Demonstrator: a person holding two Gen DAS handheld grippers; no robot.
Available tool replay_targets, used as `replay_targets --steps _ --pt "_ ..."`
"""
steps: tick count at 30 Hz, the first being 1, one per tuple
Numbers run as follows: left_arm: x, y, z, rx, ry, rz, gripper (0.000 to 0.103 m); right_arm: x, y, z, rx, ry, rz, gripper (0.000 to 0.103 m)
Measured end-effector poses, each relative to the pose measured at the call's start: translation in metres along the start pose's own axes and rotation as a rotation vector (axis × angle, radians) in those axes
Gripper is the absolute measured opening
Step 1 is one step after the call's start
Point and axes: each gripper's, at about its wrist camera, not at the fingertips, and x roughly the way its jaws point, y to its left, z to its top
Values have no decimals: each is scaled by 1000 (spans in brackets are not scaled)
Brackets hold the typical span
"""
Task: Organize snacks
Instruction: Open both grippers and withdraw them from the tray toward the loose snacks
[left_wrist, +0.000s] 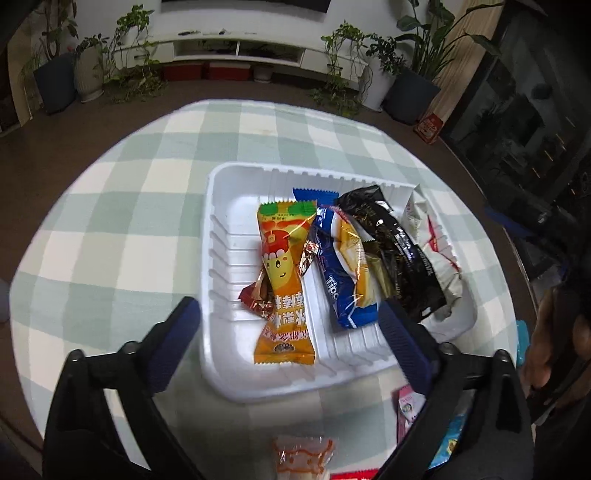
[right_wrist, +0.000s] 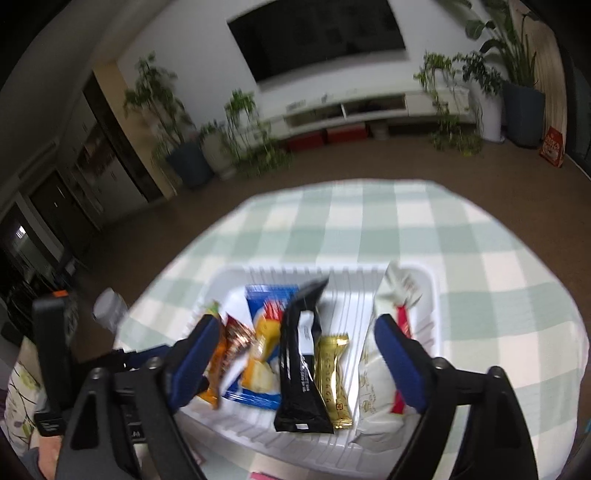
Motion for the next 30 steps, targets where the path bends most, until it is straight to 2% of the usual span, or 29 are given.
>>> replay_targets --steps 4,7,10,13,18,20,22,23,26,30 --pt "-43 -4 -16 66 -82 20 102 -52 -7 6 27 -121 38 99" --pt "-72 -9 -40 130 -126 56 102 -89 -16 -5 61 -187 58 103" --pt "-87 -5 -71 113 -86 74 102 -120 -24 -35 108 -223 99 103" --pt "-91 1 -108 54 -30 83 102 -142 -27 -81 159 -236 122 103" --pt "-92 14 -167 -83 -5 4 102 -156 -32 -153 257 -206 91 103" --pt "-90 18 -185 -120 8 -5 102 -158 -32 -171 303 -174 91 102" --pt "-89 19 -196 -141 8 -24 102 -157 -27 -183 290 -129 41 98" --pt "-88 18 -200 -137 10 -23 102 -155 -25 -189 280 -88 -1 97" --pt "-85 11 -207 -115 22 -20 102 -146 -23 -198 285 -16 -31 95" --pt "-83 3 -197 -75 30 -7 102 -137 -13 -211 196 46 -111 89"
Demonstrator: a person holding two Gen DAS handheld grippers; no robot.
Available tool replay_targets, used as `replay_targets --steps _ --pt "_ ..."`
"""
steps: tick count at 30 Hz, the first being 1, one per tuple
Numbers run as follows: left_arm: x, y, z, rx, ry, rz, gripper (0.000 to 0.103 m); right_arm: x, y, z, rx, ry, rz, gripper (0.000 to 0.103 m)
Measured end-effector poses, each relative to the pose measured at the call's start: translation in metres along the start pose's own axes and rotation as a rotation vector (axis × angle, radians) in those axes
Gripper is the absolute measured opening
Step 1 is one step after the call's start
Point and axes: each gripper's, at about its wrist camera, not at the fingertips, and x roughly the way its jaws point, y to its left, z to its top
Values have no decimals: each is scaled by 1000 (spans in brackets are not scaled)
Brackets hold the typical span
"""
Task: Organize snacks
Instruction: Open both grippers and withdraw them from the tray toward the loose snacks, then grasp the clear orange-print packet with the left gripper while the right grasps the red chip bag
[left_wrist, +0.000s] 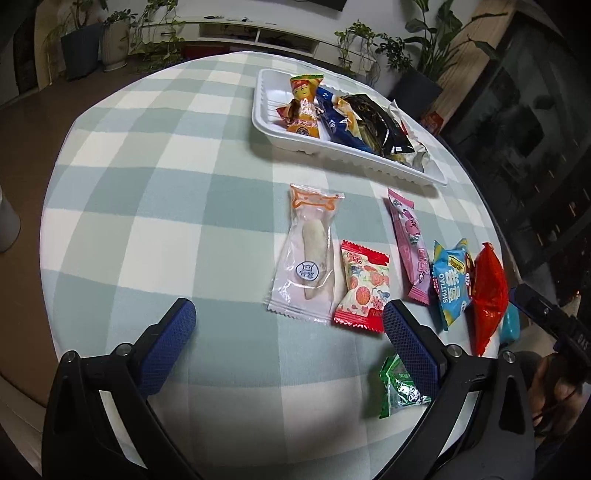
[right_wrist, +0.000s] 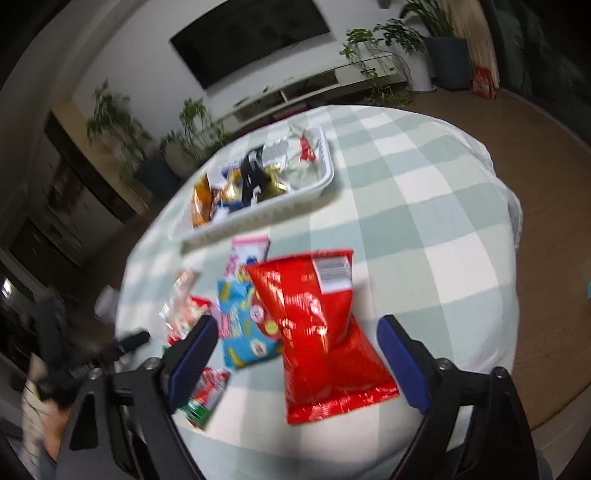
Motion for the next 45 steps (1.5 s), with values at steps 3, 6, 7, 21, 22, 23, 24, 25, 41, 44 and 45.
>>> replay_targets --steps 3,6,7,21,22,23,24,25,41,44,45 --pt "4 -9 10 38 15 24 102 -1 3 -8 -33 -7 -26 89" --pt "11 -19 23 90 26 75 102 2 0 -8 -27 -2 -37 89" --pt "15 -23 28 108 36 91 101 2 0 -8 -25 0 -40 89" --pt "62 -28 56 197 138 194 53 7 0 -8 -31 2 -48 89" --pt "64 -29 57 202 143 200 54 7 0 -8 -33 4 -49 89" --pt "65 -30 59 210 147 205 54 7 1 -7 -36 6 -52 89" --pt "66 -32 59 217 149 209 55 8 1 -8 -38 7 -55 89" --pt "67 -33 60 228 151 212 54 8 1 -8 -41 8 -56 89" --pt "43 -23 39 181 101 77 24 7 -1 -9 -58 9 -75 89" --pt "33 -9 30 114 64 3 23 7 0 -9 -69 8 -70 89" --pt "30 -5 27 89 50 -29 23 8 2 -10 -76 13 -70 89"
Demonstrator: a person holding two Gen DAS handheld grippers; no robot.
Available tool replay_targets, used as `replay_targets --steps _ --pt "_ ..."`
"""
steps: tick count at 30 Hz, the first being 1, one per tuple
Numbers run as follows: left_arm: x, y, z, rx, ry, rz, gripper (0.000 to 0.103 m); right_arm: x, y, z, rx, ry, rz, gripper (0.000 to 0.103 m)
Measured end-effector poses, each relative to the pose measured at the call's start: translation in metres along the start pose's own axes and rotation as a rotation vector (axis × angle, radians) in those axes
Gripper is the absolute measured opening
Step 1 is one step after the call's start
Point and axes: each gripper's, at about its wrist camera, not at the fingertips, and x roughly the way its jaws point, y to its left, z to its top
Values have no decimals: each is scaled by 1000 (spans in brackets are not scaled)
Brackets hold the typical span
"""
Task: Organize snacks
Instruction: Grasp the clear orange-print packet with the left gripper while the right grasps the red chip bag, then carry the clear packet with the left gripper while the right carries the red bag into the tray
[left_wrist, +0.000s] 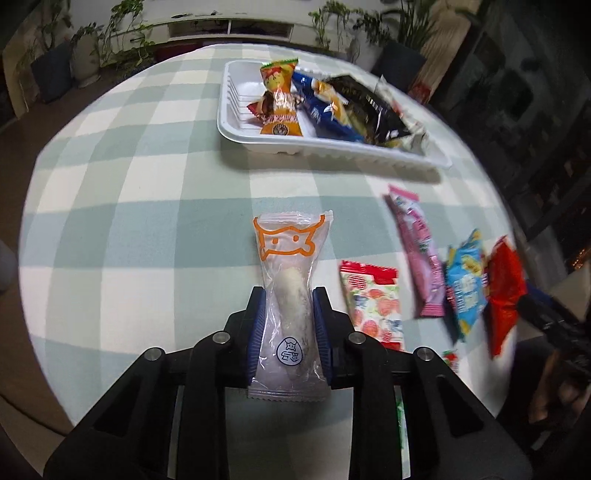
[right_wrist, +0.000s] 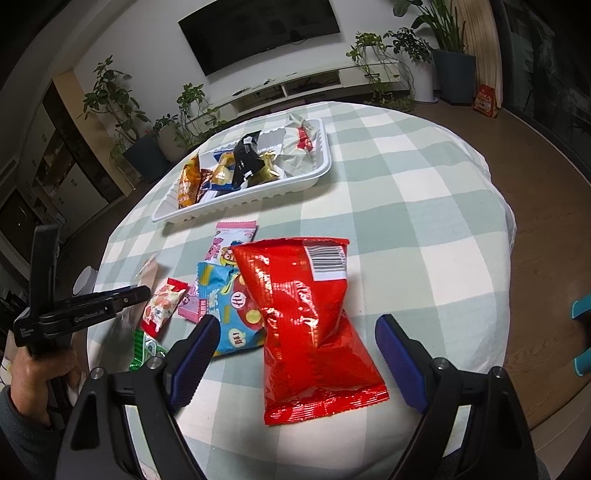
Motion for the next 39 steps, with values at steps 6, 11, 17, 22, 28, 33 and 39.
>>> replay_targets --steps 6,11,17,22,28,33,39 --pt "-19 26 -12 -114 -67 -91 23 3 11 -3 -61 2 -23 89" --pt "-24 24 -14 -108 -76 -121 23 14 10 -1 -57 50 -62 88" --pt "-25 24 -15 -111 -79 -139 23 28 10 -2 -70 118 -114 62" --pt "-25 24 -15 -112 -84 -148 23 26 11 -4 -76 117 -102 47" --pt "-27 26 -16 -122 -93 -157 23 12 7 -4 -27 76 -46 39" --pt "-29 27 -16 -128 -98 -169 23 6 4 -1 9 50 -1 39" --pt "-30 28 -16 -135 -107 -184 23 2 -4 3 73 44 42 39"
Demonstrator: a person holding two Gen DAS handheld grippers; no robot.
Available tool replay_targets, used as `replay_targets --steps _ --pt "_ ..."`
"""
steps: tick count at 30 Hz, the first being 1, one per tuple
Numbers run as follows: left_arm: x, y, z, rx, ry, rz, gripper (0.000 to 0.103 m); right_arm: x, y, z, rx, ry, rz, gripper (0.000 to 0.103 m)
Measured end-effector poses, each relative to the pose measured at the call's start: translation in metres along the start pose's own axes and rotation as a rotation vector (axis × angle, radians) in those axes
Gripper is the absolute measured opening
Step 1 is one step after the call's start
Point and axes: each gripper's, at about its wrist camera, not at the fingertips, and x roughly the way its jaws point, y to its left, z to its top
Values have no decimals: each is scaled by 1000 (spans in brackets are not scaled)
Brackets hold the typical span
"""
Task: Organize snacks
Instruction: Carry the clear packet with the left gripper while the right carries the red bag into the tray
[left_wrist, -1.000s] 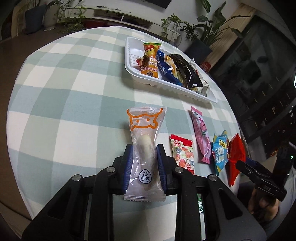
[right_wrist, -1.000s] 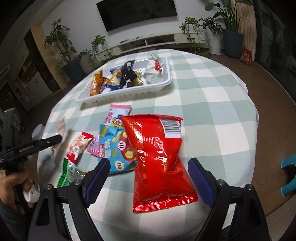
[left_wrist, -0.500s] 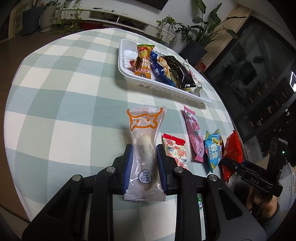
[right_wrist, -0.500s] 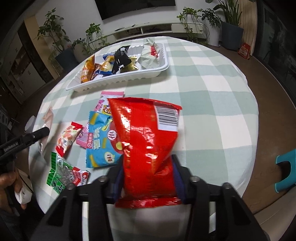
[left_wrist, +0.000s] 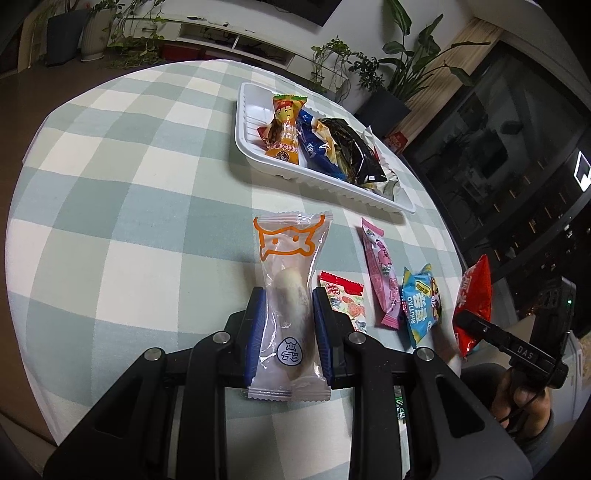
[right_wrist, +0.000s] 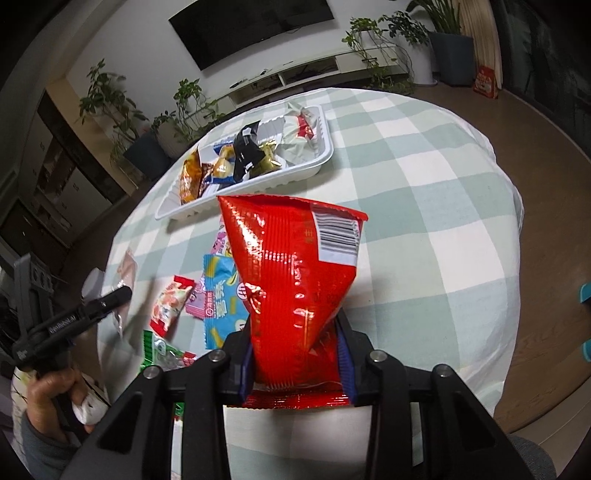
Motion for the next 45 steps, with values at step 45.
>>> replay_targets --steps 45 --pt "165 -62 194 202 85 194 25 159 61 214 -227 60 -49 40"
